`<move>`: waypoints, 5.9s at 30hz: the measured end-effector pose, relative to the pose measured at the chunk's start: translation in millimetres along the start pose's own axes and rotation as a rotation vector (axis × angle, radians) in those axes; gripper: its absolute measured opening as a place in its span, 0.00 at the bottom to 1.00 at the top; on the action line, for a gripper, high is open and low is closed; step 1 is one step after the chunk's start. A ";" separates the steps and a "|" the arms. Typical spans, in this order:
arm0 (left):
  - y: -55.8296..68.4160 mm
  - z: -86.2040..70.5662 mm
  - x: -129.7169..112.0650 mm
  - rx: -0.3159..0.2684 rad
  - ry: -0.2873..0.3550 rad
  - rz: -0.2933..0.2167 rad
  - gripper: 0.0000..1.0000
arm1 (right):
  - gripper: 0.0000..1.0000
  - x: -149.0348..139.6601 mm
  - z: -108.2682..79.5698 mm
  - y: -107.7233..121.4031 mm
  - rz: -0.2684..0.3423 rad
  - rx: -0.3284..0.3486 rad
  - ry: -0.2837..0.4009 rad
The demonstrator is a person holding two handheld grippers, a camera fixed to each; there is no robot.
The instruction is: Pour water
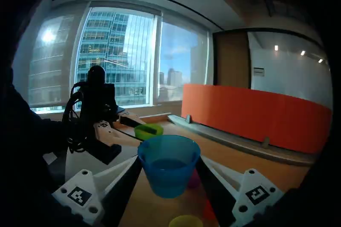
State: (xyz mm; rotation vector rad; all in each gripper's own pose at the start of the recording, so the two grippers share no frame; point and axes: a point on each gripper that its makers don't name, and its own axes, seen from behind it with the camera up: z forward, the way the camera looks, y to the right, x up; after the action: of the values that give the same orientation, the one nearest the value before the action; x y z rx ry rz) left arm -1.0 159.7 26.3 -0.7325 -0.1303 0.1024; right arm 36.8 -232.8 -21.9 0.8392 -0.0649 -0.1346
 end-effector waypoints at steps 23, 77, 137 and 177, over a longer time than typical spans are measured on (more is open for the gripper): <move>40.7 -11.7 1.0 -0.055 0.030 -0.003 0.86 | 0.89 21.0 -3.1 5.7 -0.048 0.006 0.018; 108.7 -3.4 3.7 -0.167 0.058 0.021 0.86 | 0.89 88.6 -5.1 20.5 -0.419 -0.044 0.056; 115.9 3.1 5.8 -0.197 0.066 0.033 0.86 | 0.89 139.7 29.2 4.4 -0.988 -0.094 0.021; 109.2 5.2 5.9 -0.196 0.067 0.026 0.86 | 0.89 155.5 33.1 18.3 -1.181 -0.144 0.019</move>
State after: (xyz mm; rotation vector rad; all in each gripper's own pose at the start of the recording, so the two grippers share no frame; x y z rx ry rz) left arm -1.1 244.7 -42.7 -0.9321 -0.0674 0.0906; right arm 188.7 -267.6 14.5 0.6426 0.4663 -1.2239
